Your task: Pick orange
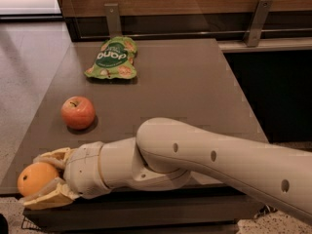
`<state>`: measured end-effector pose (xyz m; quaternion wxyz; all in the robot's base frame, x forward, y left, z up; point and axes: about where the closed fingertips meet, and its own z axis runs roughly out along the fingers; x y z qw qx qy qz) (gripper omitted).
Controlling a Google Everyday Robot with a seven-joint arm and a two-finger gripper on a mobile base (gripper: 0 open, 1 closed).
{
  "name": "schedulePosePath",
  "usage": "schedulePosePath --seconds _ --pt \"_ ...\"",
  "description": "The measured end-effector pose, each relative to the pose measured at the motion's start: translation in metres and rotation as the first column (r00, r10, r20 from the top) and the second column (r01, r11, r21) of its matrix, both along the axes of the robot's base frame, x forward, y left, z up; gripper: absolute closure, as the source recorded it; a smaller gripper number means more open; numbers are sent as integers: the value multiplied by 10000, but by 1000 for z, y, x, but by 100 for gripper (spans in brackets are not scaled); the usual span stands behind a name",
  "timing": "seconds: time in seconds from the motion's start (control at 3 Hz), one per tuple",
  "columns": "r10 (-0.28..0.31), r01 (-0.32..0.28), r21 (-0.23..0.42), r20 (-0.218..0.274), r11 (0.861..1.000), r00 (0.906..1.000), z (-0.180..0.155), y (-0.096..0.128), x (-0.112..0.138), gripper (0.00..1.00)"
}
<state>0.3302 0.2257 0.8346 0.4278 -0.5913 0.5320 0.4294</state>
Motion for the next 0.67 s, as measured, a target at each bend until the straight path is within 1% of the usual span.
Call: schedulePosePath --seconds 0.33,0.67 --pt "42 -42 -24 49 10000 10000 1 2 -2 95" --pt "61 -61 -36 73 10000 10000 2 2 -3 100"
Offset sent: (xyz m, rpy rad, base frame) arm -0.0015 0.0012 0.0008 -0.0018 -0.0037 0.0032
